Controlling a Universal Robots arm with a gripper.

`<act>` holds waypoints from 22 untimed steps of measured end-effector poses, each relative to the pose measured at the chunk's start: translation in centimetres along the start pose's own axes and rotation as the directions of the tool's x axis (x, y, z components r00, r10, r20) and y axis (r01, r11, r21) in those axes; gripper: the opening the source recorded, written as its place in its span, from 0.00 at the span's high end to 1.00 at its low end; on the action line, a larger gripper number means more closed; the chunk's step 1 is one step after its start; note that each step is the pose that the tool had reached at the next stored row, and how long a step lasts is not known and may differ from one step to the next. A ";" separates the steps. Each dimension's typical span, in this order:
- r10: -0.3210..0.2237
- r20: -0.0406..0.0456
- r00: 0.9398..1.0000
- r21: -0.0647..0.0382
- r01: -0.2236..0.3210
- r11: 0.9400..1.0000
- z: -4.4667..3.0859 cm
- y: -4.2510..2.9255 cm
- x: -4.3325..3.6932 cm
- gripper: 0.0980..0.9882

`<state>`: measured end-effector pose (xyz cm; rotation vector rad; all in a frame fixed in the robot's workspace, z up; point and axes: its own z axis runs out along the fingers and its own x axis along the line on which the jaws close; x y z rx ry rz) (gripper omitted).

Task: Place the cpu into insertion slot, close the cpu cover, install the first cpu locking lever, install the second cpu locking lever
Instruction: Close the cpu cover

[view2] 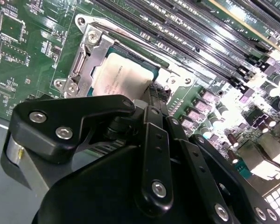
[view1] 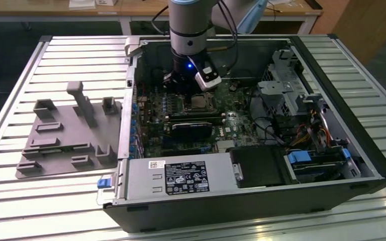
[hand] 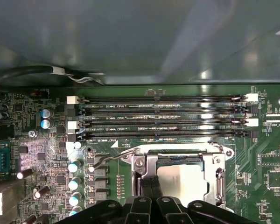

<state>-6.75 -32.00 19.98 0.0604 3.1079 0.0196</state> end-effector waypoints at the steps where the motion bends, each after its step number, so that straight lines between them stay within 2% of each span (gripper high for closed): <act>1: 0.000 0.000 1.000 0.000 0.000 1.000 0.00 0.00 0.00 1.00; 8: 0.000 0.000 1.000 0.000 0.000 1.000 -0.04 0.00 -0.01 1.00; 15: 0.000 0.000 1.000 0.000 0.000 1.000 -1.09 0.01 -0.05 1.00; 20: 0.000 0.000 1.000 0.000 0.000 1.000 -1.14 0.02 -0.05 1.00; 22: 0.000 0.000 1.000 0.000 0.000 1.000 -1.14 0.03 -0.30 1.00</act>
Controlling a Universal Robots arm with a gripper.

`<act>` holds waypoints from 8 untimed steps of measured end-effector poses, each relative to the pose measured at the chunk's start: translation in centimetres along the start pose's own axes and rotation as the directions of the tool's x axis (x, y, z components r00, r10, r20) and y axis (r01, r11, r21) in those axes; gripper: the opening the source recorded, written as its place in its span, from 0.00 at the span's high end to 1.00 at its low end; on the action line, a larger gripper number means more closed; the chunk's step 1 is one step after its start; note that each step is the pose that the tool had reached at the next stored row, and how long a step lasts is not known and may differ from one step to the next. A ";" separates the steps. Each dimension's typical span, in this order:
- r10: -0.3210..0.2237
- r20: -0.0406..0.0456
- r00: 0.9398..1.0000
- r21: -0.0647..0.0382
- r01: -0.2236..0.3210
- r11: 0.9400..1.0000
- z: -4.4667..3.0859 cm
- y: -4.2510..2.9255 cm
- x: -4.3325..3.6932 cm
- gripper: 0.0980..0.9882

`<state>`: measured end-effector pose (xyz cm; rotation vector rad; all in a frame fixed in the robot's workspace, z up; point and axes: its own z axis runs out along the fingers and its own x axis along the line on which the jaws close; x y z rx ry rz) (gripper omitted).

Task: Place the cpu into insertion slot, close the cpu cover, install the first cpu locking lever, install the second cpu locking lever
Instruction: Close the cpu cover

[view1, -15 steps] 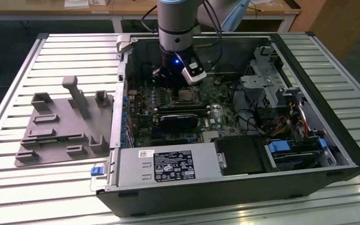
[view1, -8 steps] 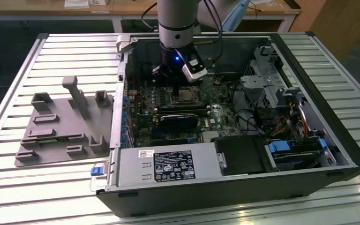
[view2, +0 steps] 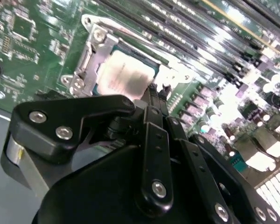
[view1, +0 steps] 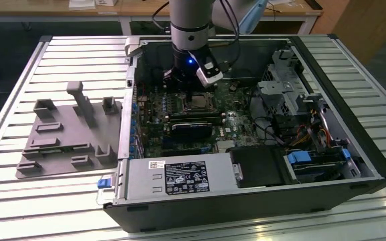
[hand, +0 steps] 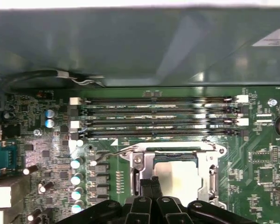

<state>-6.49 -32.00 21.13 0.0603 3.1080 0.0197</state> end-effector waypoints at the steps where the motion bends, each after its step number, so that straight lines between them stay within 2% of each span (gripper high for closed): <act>1: 0.000 0.000 1.000 0.000 0.000 1.000 0.01 0.01 -0.23 1.00; 8: 0.000 -0.001 1.000 0.000 0.000 1.000 0.08 0.09 -2.41 1.00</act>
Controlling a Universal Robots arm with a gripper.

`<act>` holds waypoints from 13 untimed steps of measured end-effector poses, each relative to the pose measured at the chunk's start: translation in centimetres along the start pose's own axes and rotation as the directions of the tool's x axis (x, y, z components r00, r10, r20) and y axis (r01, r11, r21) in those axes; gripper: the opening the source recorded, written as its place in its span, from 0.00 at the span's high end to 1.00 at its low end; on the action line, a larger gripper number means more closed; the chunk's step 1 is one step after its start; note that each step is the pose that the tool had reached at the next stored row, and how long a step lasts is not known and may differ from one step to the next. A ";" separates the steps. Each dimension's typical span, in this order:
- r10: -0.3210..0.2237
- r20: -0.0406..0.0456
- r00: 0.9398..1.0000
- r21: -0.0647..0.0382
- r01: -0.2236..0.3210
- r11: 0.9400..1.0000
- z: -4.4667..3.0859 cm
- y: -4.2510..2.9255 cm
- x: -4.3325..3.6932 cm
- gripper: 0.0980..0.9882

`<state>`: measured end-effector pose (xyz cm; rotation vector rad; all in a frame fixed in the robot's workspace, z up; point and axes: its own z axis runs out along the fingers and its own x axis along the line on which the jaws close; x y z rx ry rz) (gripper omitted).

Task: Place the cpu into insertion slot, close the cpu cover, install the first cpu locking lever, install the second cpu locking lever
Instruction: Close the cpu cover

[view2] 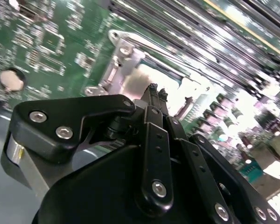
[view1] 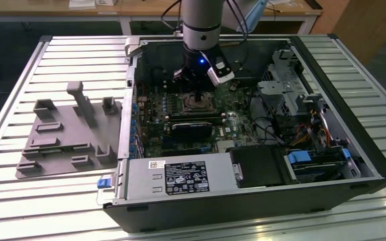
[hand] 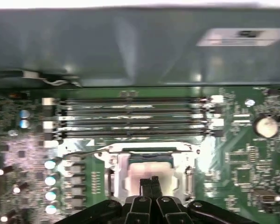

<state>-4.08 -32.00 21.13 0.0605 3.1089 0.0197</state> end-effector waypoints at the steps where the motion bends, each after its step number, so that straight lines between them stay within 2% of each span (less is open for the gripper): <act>1: 0.000 0.000 1.000 0.000 0.000 1.000 0.01 0.01 -0.25 1.00; 3: 0.000 0.000 1.000 0.000 0.000 1.000 0.01 0.01 -0.49 1.00; 8: 0.010 0.000 1.000 0.000 -0.010 1.000 -0.01 0.02 -0.50 1.00; 13: 0.027 0.000 1.000 0.001 -0.027 1.000 -0.51 0.03 -0.52 1.00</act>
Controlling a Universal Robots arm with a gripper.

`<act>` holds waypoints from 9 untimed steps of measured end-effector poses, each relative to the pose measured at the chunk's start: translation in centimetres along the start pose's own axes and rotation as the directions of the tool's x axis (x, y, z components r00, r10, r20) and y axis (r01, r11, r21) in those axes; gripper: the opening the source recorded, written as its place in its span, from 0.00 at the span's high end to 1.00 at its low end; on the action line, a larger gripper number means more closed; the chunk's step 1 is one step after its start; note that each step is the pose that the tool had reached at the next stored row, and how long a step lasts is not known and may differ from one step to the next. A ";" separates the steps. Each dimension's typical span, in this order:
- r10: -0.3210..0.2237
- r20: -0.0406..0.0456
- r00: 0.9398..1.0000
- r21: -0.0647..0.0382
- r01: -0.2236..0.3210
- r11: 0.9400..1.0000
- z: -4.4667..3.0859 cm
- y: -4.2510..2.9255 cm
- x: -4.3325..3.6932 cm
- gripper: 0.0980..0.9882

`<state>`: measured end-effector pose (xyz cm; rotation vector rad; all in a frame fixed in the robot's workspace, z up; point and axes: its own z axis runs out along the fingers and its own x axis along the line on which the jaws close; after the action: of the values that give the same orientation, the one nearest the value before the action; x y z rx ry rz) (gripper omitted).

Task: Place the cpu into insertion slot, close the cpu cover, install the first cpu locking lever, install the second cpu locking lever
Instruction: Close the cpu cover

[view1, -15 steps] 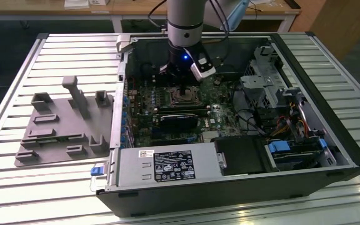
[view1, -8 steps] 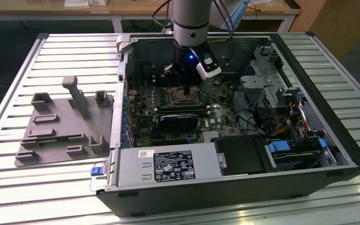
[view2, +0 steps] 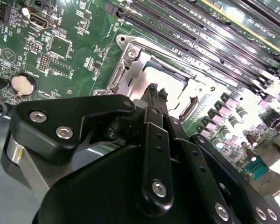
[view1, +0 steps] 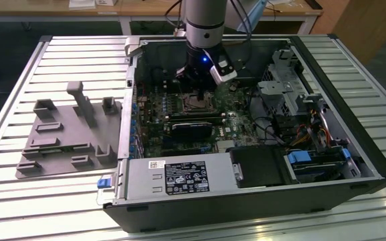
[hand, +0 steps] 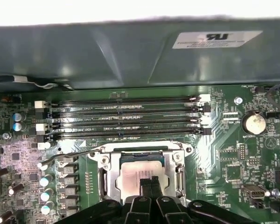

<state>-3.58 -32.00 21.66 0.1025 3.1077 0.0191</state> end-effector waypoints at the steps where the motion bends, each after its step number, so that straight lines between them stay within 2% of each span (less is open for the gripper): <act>1: 0.002 0.000 1.000 0.000 -0.002 1.000 -0.17 0.00 0.00 1.00; 9: 0.014 0.000 1.000 0.000 -0.014 1.000 -1.96 0.03 -0.06 1.00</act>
<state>-3.58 -32.00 23.62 0.1245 3.1067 0.0189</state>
